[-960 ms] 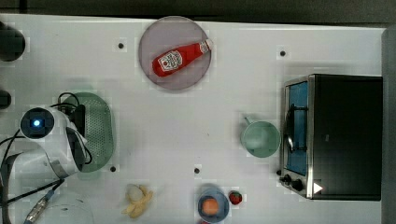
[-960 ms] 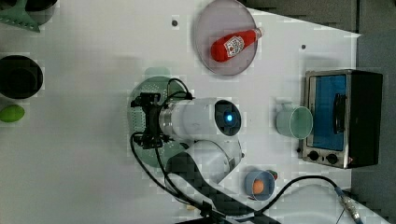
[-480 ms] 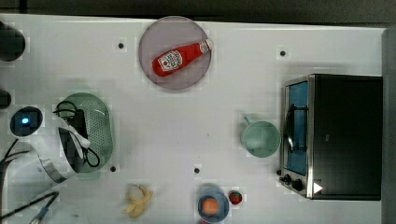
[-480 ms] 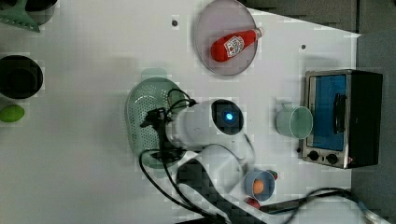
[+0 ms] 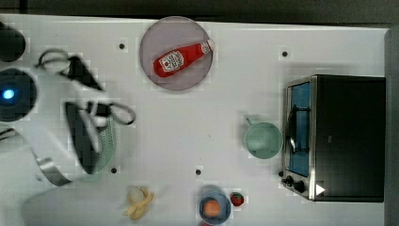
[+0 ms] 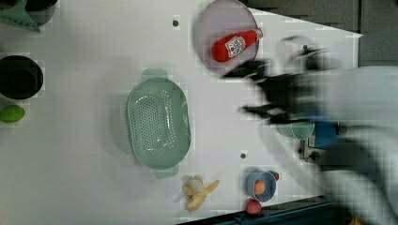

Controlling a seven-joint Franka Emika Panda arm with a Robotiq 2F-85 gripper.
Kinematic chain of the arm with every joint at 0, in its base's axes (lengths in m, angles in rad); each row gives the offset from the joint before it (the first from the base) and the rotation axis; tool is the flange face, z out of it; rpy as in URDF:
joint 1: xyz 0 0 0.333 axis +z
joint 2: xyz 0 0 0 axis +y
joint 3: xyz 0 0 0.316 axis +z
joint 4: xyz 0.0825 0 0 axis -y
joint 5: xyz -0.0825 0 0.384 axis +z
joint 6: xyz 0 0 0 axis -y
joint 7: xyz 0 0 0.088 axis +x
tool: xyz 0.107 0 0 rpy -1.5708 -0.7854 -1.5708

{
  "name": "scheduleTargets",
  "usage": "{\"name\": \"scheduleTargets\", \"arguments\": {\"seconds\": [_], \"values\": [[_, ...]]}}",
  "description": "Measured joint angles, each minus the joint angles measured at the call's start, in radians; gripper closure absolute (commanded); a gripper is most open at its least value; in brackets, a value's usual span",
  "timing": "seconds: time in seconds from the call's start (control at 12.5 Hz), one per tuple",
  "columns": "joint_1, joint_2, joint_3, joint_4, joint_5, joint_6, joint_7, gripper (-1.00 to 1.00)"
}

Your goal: Drag strainer right to left.

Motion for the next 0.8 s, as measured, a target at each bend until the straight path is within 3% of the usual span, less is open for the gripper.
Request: {"name": "scheduleTargets", "arguments": {"seconds": [0.24,0.48,0.8], "values": [[-0.03,-0.19,-0.236,0.1,-0.066,-0.195,-0.267,-1.0],[-0.116,-0.31,-0.424,0.128,-0.11,-0.326,-0.508,-1.0],[-0.211,-0.326,-0.533,0.11,-0.219,-0.367,-0.617,-1.0]]}}
